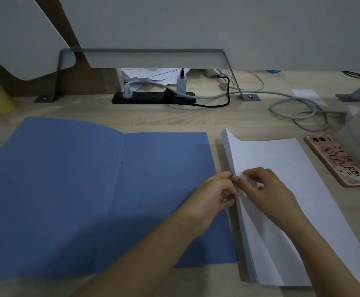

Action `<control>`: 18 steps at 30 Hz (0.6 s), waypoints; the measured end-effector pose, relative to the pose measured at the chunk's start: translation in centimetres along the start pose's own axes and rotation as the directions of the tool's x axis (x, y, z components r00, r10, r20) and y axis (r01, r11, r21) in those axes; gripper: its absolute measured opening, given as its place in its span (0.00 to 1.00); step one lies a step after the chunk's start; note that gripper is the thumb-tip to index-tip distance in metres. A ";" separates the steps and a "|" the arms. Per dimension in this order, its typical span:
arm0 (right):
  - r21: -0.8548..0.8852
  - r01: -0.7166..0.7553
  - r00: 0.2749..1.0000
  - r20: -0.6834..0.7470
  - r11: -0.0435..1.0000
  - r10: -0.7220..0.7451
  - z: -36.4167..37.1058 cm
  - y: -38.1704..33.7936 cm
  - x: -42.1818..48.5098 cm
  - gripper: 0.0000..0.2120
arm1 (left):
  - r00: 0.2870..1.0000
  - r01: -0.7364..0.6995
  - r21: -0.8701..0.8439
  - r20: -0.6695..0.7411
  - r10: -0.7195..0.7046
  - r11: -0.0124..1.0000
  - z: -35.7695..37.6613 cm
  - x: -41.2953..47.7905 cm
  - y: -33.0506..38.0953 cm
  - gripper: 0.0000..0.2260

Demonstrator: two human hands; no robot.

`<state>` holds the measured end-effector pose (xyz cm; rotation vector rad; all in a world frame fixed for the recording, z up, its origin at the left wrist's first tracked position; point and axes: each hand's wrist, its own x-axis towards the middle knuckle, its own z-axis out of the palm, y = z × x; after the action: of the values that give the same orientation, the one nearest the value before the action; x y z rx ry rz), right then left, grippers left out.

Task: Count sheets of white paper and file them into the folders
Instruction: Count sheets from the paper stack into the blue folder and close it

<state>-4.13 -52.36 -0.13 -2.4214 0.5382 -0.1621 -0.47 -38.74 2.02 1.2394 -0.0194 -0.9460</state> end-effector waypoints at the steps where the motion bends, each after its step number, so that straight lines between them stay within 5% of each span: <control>1: 0.001 0.001 1.000 -0.004 1.000 -0.001 0.0 0.0 -0.1 0.22 | 1.000 -0.011 0.007 0.000 0.011 1.000 0.0 0.0 -0.1 0.16; 14: 0.050 -0.031 1.000 -0.003 0.998 0.031 -0.1 -0.2 0.0 0.16 | 1.000 -0.009 0.059 -0.019 0.011 0.998 -0.1 -0.5 0.3 0.25; 18: 0.008 -0.034 0.999 -0.003 0.999 0.034 0.1 -0.2 -0.1 0.15 | 0.998 0.019 0.203 -0.062 -0.006 0.979 0.0 -0.6 0.0 0.33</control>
<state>-4.15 -52.17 -0.09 -2.4037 0.5781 -0.1530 -0.80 -38.36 2.27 1.4581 -0.0614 -0.9334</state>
